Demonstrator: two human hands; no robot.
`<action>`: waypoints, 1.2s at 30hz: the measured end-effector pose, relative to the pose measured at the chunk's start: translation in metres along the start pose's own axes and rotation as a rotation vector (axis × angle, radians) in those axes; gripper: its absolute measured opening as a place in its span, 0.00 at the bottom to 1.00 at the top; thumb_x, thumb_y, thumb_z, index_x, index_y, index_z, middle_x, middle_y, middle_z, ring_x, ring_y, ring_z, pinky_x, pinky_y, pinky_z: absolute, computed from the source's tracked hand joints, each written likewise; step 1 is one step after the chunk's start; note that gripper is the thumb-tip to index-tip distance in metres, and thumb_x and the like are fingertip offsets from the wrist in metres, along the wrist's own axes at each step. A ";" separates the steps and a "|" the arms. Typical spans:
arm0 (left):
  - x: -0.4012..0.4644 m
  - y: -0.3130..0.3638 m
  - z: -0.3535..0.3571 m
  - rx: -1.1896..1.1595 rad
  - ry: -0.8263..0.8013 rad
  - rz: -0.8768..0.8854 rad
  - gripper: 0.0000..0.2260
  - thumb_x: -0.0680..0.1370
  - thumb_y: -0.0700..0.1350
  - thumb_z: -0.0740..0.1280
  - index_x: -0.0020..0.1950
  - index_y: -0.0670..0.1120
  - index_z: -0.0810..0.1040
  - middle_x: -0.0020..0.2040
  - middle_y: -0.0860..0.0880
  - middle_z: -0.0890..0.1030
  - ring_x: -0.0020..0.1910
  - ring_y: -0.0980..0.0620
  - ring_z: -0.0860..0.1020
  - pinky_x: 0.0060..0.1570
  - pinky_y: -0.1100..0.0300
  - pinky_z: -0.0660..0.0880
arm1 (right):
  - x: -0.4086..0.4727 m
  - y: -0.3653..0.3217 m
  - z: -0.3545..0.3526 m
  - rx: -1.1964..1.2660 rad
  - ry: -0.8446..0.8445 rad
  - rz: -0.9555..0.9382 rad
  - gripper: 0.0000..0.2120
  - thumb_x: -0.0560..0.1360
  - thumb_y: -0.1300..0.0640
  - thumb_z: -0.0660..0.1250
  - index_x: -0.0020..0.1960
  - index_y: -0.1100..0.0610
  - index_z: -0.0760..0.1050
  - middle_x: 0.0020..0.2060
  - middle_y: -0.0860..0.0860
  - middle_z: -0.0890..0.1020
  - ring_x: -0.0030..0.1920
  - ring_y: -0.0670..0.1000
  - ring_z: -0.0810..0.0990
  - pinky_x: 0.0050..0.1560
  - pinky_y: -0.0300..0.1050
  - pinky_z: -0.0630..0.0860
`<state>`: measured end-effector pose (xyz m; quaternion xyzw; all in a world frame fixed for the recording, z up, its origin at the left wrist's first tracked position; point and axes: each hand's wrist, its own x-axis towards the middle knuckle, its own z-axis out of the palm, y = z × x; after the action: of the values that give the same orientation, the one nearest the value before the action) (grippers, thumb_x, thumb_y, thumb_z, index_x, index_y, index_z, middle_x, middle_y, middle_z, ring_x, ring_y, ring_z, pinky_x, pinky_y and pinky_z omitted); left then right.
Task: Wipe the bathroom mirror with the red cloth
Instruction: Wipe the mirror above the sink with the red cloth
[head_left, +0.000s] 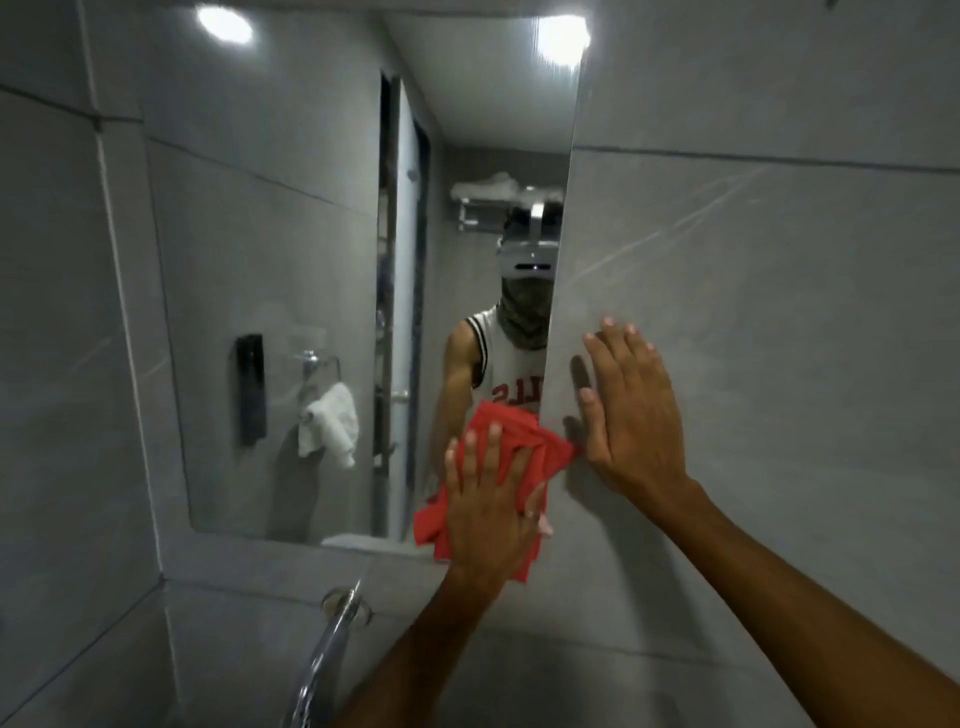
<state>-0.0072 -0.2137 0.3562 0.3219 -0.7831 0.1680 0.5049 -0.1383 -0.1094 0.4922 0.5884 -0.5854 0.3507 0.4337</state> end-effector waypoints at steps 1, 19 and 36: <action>0.034 0.003 -0.010 -0.016 0.060 0.005 0.34 0.84 0.59 0.58 0.86 0.54 0.46 0.84 0.42 0.52 0.83 0.35 0.56 0.82 0.37 0.48 | 0.017 0.001 -0.006 0.020 0.047 0.019 0.28 0.83 0.50 0.53 0.81 0.58 0.60 0.82 0.58 0.60 0.84 0.57 0.55 0.83 0.57 0.52; 0.357 -0.120 -0.176 0.284 0.184 0.430 0.34 0.84 0.68 0.45 0.86 0.52 0.49 0.87 0.46 0.48 0.86 0.44 0.46 0.83 0.40 0.44 | 0.214 -0.050 -0.006 0.018 0.241 -0.227 0.29 0.85 0.47 0.50 0.83 0.57 0.58 0.84 0.56 0.55 0.85 0.56 0.50 0.84 0.58 0.50; 0.309 -0.228 -0.183 -0.110 0.474 -0.699 0.34 0.85 0.65 0.47 0.86 0.50 0.46 0.86 0.43 0.45 0.86 0.41 0.45 0.83 0.42 0.39 | 0.253 -0.125 0.038 0.114 0.289 -0.248 0.30 0.84 0.46 0.51 0.83 0.55 0.56 0.84 0.58 0.54 0.84 0.59 0.49 0.84 0.56 0.44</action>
<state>0.1837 -0.3769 0.6988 0.4930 -0.4970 0.0141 0.7140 -0.0006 -0.2496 0.6977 0.6231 -0.4193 0.4078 0.5192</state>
